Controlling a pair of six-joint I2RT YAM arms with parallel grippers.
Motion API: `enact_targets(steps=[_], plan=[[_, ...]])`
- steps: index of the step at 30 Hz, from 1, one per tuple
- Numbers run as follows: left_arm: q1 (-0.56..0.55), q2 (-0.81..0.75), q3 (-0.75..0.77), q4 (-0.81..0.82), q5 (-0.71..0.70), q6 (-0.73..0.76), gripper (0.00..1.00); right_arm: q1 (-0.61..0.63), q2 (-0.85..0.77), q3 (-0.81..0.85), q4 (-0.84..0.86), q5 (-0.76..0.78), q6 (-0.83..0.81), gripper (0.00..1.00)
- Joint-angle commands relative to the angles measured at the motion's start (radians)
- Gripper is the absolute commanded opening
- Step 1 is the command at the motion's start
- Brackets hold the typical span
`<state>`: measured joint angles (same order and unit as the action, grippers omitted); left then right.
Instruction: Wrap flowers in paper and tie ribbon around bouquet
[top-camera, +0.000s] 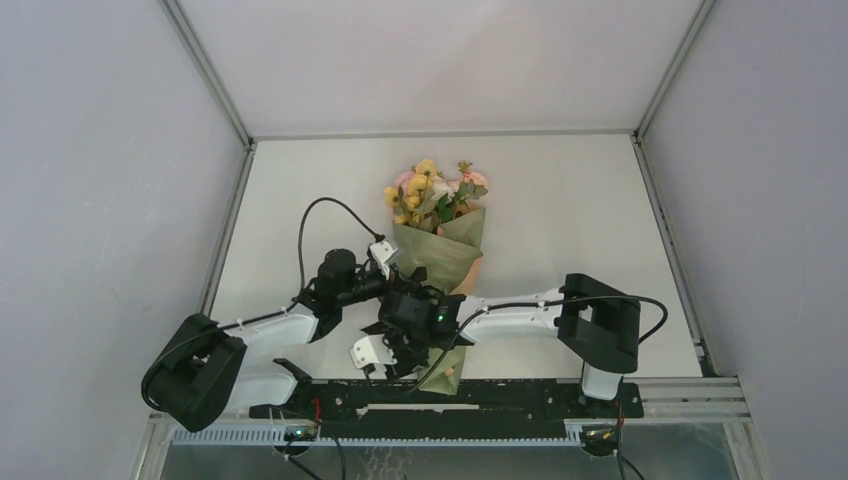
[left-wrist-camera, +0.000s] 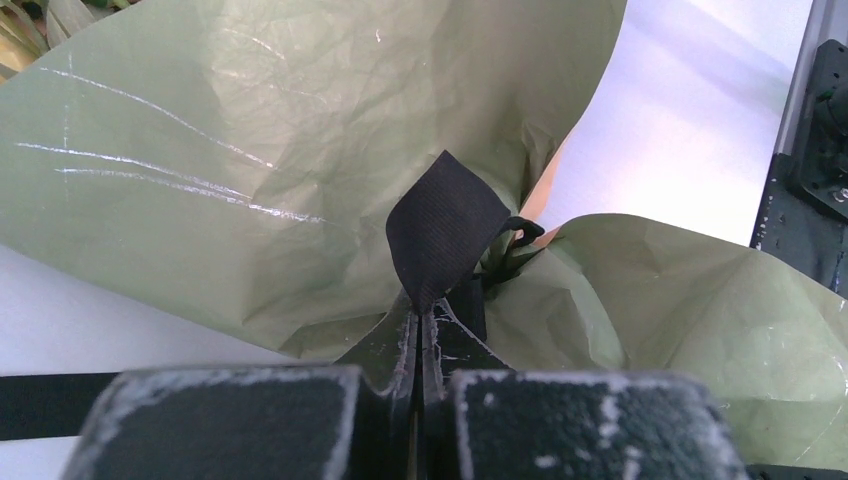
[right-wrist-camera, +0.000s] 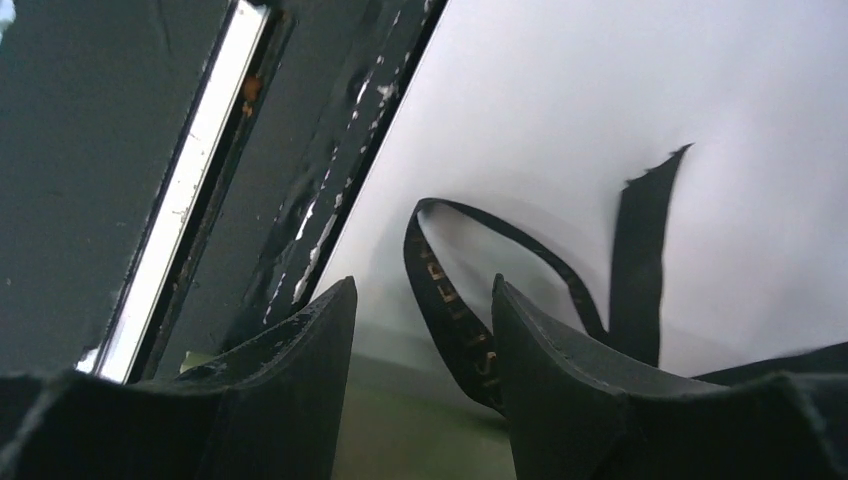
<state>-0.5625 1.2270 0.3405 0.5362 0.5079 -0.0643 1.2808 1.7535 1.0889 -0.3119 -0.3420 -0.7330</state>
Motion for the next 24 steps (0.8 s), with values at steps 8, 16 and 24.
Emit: enact_targets(steps=[8, 16, 24], plan=[[0.011, 0.014, 0.037, 0.028, 0.023, -0.003, 0.00, -0.006, 0.060, 0.041, 0.025, 0.136, -0.031, 0.45], [0.030, 0.010, 0.045, 0.035, 0.019, 0.007, 0.00, -0.031, -0.060, 0.044, 0.061, 0.017, 0.087, 0.00], [0.035, -0.005, 0.035, 0.028, 0.050, 0.031, 0.00, -0.112, -0.382, -0.046, 0.077, -0.164, 0.428, 0.00]])
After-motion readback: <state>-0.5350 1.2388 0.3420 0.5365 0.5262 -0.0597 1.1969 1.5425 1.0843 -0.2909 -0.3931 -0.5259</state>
